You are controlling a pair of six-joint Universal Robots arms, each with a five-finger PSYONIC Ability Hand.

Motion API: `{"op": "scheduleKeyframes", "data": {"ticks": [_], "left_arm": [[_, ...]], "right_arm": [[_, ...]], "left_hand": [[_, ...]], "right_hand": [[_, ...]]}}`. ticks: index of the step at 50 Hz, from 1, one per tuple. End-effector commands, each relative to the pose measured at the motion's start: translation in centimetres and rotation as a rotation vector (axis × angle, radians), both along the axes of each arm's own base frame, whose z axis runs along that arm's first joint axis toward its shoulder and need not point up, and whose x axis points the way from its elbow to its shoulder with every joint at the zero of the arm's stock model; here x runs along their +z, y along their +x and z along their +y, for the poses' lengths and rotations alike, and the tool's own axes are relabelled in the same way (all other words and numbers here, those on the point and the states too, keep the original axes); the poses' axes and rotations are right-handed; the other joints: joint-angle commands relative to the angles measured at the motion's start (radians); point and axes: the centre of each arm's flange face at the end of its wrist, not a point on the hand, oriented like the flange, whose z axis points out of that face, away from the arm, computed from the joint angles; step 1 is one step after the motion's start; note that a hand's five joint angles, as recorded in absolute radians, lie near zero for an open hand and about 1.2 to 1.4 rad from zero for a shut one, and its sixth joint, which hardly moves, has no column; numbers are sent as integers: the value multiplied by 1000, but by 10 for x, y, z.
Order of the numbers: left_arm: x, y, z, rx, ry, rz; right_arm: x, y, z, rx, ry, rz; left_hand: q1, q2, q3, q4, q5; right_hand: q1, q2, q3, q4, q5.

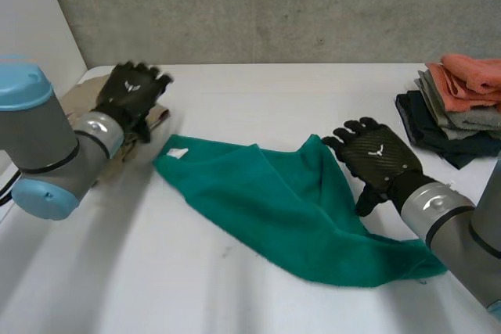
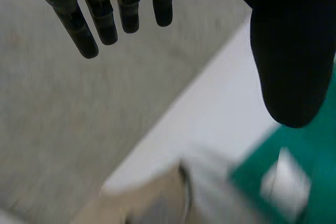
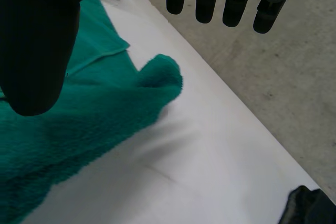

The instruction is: Fold the laundry.

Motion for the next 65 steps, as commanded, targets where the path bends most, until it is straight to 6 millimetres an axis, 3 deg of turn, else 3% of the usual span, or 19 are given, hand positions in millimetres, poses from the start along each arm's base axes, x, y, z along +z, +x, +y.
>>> {"op": "scheduleKeyframes", "data": {"ticks": [1,4,6,7,10,13,18,23,25,26,27,30,35,40,41,47,50,56,65], "left_arm": [[-62,36,-56,124,7,-221],[-73,46,-71,163,2,-250],[-75,55,-85,191,-20,-252],[-76,63,-92,214,-25,-247],[-81,72,-100,240,-28,-252],[-80,89,-113,315,-52,-265],[-72,146,-138,602,-128,-368],[-77,141,-132,595,-121,-432],[-72,124,-122,536,-123,-404],[-66,117,-118,513,-131,-388],[-53,99,-107,459,-146,-350],[-36,81,-90,403,-154,-302],[-8,56,-58,337,-169,-247],[8,8,0,162,-151,-171],[10,-7,20,80,-138,-156],[-3,-60,90,-234,-30,-136],[-12,-75,114,-329,33,-149],[-53,-105,137,-460,141,-192],[-70,-141,146,-585,178,-155]], "right_arm": [[-2,0,-1,-4,0,5],[-3,-1,-2,-9,2,7],[-4,-2,-1,-10,5,7],[-4,-2,-1,-10,5,7],[-5,-2,-1,-13,7,10],[-5,-2,-1,-20,4,13],[-4,-1,-1,-18,1,13],[-4,-1,0,-19,4,15],[-2,-2,-1,-23,1,14],[0,-2,-2,-23,-4,10],[3,-4,-4,-30,-10,7],[11,-4,-6,-32,-33,1],[31,-7,1,-26,-29,22],[48,-30,0,-81,127,109],[49,-33,1,-87,146,120],[42,-63,7,-124,329,227],[29,-69,12,-114,369,248],[3,-79,16,-121,389,222],[-19,-84,18,-123,357,184]], "left_hand": [[49,35,32,40,45],[169,155,152,160,165],[409,396,393,401,406],[718,704,701,709,714],[1157,1143,1140,1148,1153],[1158,1145,1141,1149,1154],[1158,1145,1141,1149,1154],[1158,1145,1141,1149,1154],[1158,1145,1141,1149,1154],[1007,994,991,999,1004],[422,408,405,413,418],[-63,-77,-80,-72,-67],[-51,-65,-68,-60,-55],[-45,-59,-62,-54,-49],[-42,-56,-59,-51,-46],[-27,-41,-44,-36,-31],[-22,-35,-39,-30,-25],[-16,-29,-33,-24,-20],[-1,-15,-18,-10,-5]], "right_hand": [[-49,-33,-31,-33,-48],[-49,-33,-31,-33,-48],[-49,-33,-31,-33,-48],[-49,-33,-31,-33,-48],[-49,-33,-31,-33,-48],[-49,-33,-31,-33,-48],[-49,-33,-31,-33,-48],[-49,-33,-31,-33,-48],[-49,-33,-31,-33,-48],[-49,-33,-31,-33,-48],[-49,-33,-31,-33,-48],[-49,-33,-31,-33,-48],[-49,-33,-31,-33,-48],[-49,-33,-31,-33,-48],[-49,-33,-31,-33,-48],[-49,-33,-31,-33,-48],[-49,-33,-31,-33,-48],[-49,-33,-31,-33,-48],[44,60,61,59,44]]}}
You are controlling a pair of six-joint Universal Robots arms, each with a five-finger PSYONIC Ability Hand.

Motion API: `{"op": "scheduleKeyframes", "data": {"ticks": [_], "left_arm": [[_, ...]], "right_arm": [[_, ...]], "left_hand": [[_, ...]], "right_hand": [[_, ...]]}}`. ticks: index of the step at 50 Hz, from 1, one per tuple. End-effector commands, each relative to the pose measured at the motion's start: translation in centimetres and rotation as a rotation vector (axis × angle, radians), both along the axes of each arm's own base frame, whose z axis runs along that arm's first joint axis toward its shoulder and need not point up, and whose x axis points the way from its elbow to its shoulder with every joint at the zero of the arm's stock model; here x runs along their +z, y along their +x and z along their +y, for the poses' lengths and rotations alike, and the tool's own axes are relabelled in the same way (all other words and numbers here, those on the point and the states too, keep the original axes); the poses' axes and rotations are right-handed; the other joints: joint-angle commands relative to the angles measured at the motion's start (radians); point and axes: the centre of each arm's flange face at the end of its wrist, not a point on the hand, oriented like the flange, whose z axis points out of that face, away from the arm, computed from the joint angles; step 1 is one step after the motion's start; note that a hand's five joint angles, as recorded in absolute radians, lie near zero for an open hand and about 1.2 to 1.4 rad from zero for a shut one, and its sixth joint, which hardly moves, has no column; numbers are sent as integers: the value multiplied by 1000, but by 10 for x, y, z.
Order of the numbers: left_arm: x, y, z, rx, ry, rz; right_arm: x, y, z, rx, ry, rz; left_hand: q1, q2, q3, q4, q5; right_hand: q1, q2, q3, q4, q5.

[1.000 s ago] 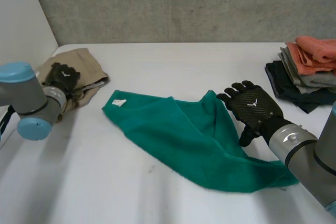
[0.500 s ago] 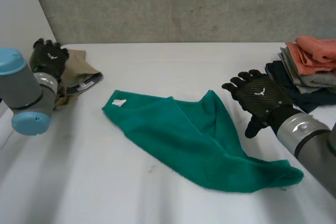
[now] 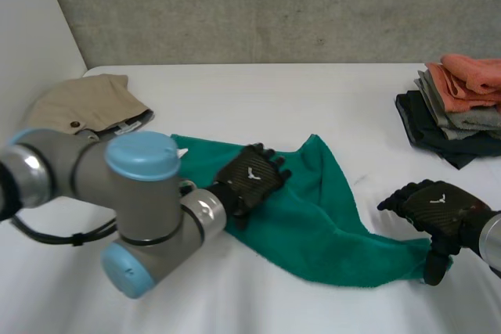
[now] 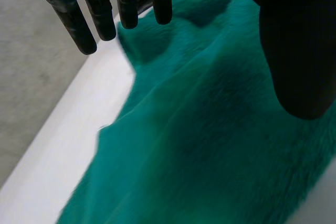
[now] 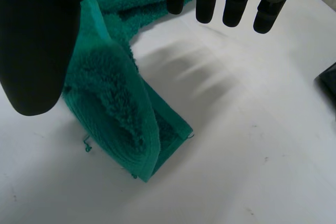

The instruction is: Fold the laundry.

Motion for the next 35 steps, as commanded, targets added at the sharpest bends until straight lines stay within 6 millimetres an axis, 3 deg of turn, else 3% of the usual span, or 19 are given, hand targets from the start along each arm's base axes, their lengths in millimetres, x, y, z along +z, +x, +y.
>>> {"op": "scheduleKeyframes", "data": {"ticks": [1,3,7,9,11,13,14,17,21,24,26,28,29,30,33,35], "left_arm": [[-9,-30,10,-100,64,41],[-10,-33,13,-113,81,46],[-22,-36,11,-105,127,16],[-27,-36,8,-99,140,3],[-26,-37,3,-72,126,0],[-24,-37,-3,-35,105,1],[-22,-36,-6,-16,95,2],[-10,-38,-21,61,17,34],[42,-52,-48,107,-209,230],[98,-50,-68,140,-385,386],[140,-41,-87,175,-520,498],[163,-37,-95,190,-604,566],[172,-35,-98,195,-635,590],[189,-33,-101,201,-690,636],[212,-29,-98,207,-753,691],[227,-23,-92,217,-777,716]], "right_arm": [[-15,-2,3,-1,-25,-21],[-18,-2,4,-1,-26,-22],[-21,-3,2,-4,-45,-20],[-21,-3,0,-1,-56,-16],[-21,-3,-3,0,-73,-15],[-20,-2,-7,4,-99,-12],[-18,-2,-12,1,-130,-8],[-11,-2,-25,3,-215,-5],[1,3,-52,17,-344,-9],[20,18,-70,41,-446,-19],[50,36,-87,25,-575,-66],[79,45,-99,-19,-686,-123],[109,52,-109,-59,-803,-204],[122,55,-113,-77,-856,-248],[166,61,-122,-110,-1026,-398],[182,62,-124,-111,-1078,-456]], "left_hand": [[82,77,72,82,65],[141,136,131,141,124],[481,476,471,481,465],[800,796,790,801,784],[1134,1130,1124,1135,1118],[1189,1184,1179,1189,1172],[1189,1184,1179,1189,1172],[1189,1184,1179,1189,1172],[1189,1184,1179,1189,1172],[1189,1184,1179,1189,1172],[1189,1184,1179,1189,1172],[1189,1184,1179,1189,1172],[1189,1184,1179,1189,1172],[1189,1184,1179,1189,1172],[1189,1184,1179,1189,1172],[1189,1184,1179,1189,1172]], "right_hand": [[47,63,62,61,47],[70,86,86,84,70],[140,156,156,154,141],[246,262,261,260,246],[507,522,522,521,507],[829,845,844,843,829],[1107,1123,1122,1121,1107],[1173,1189,1189,1187,1173],[1173,1189,1189,1187,1173],[1173,1189,1189,1187,1173],[1173,1189,1189,1187,1173],[1173,1189,1189,1187,1173],[1173,1189,1189,1187,1173],[1173,1189,1189,1187,1173],[1173,1189,1189,1187,1173],[1173,1189,1189,1187,1173]]}}
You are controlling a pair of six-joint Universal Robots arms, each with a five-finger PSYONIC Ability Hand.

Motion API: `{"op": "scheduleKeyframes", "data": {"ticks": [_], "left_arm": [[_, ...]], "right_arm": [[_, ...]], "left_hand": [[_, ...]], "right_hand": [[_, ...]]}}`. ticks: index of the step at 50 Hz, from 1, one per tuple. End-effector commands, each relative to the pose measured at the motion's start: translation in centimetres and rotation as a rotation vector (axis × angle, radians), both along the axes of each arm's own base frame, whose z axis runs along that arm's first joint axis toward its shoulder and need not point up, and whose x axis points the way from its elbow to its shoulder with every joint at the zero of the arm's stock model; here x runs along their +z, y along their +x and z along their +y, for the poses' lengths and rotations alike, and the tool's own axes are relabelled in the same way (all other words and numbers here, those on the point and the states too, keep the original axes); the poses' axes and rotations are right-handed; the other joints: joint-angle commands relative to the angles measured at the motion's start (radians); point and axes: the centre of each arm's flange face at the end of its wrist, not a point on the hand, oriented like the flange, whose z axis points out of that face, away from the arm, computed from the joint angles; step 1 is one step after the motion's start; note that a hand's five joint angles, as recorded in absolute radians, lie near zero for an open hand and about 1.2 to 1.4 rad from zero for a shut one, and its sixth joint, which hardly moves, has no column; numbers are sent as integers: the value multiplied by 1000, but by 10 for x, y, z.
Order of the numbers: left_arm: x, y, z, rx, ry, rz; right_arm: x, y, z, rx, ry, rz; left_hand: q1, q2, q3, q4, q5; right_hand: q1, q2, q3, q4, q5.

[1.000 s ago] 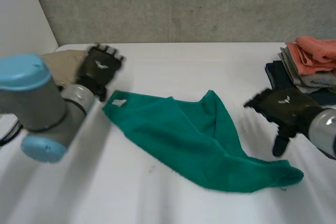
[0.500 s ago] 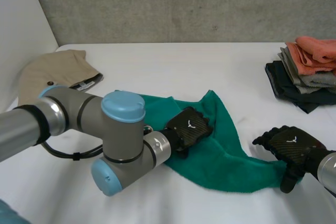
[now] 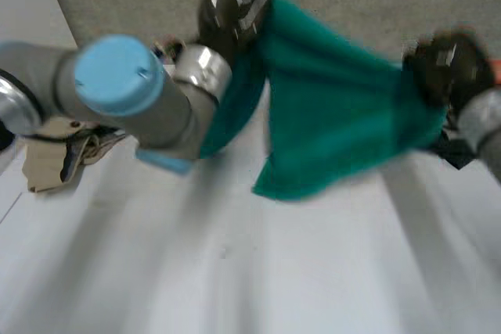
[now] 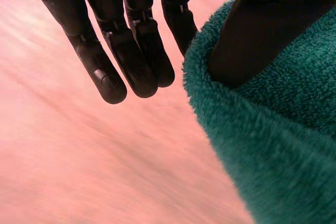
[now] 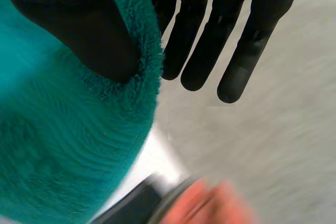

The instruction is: Fold the laundry.

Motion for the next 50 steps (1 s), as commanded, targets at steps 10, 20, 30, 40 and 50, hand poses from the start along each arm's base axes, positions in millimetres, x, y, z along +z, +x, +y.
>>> {"op": "scheduleKeyframes", "data": {"ticks": [10,20,30,40,50], "left_arm": [[2,38,38,58,50,-10],[-118,64,95,47,385,-270],[-125,84,138,124,549,-344],[-72,101,136,96,695,-195],[-60,126,51,17,737,-160]], "right_arm": [[48,23,-9,48,-142,-275],[-72,31,26,84,226,-96],[-112,24,41,86,322,104],[-112,25,43,99,337,110],[-112,24,44,97,346,102]], "left_hand": [[276,203,208,201,252],[276,203,208,201,252],[-89,-162,-157,-164,-113],[-946,-1019,-1014,-1020,-970],[-728,-801,-796,-803,-752]], "right_hand": [[290,226,212,202,227],[290,226,212,202,227],[290,226,212,202,227],[290,226,212,202,227],[290,226,212,202,227]]}}
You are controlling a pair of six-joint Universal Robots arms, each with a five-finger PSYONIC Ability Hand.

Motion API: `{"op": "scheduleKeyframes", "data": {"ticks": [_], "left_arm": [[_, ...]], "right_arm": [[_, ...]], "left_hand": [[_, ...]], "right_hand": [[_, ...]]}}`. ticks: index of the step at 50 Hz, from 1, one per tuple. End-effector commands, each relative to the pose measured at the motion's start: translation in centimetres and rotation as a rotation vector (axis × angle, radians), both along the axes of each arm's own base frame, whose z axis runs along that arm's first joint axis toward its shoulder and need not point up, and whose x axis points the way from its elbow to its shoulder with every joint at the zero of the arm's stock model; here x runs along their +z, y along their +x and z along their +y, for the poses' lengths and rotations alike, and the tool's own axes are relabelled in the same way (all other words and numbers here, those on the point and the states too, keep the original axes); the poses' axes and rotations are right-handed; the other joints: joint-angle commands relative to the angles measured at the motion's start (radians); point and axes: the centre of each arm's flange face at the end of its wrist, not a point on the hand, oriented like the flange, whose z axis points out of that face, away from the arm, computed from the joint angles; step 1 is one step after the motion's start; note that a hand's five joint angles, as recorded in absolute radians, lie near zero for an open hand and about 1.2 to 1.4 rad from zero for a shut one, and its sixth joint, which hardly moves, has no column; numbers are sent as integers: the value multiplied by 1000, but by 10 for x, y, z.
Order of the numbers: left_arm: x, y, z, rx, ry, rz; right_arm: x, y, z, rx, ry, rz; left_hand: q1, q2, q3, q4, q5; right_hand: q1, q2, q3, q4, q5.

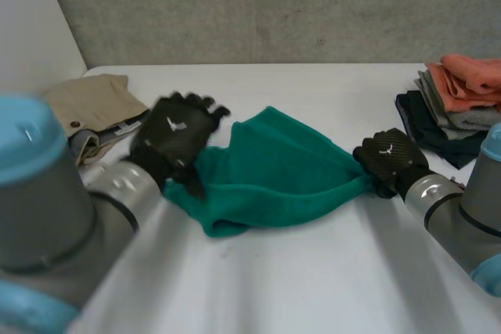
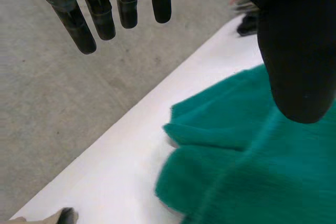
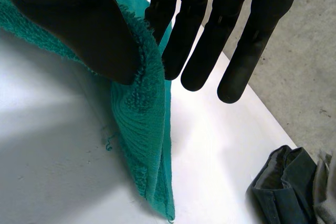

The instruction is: Fold the laundry.

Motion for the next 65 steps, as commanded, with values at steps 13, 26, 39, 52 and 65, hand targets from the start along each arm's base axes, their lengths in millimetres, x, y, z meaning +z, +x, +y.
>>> {"op": "scheduleKeyframes", "data": {"ticks": [13,26,39,52,65], "left_arm": [[-58,11,-99,-91,322,-85],[-71,43,-99,66,354,-126],[-105,41,-91,28,448,-139],[-101,28,-99,33,359,-75],[78,58,-64,169,-133,76]], "right_arm": [[-3,-2,2,-8,12,2],[-2,-1,1,-4,3,8],[-1,-3,-1,-15,-1,8],[21,-5,-4,-27,-55,-8],[171,-47,4,-120,-225,29]], "left_hand": [[297,295,290,300,277],[362,359,354,364,341],[474,471,466,476,453],[1193,1190,1185,1195,1172],[1193,1190,1185,1195,1172]], "right_hand": [[290,225,209,198,212],[290,225,209,198,212],[290,225,209,198,212],[290,225,209,198,212],[290,225,209,198,212]]}}
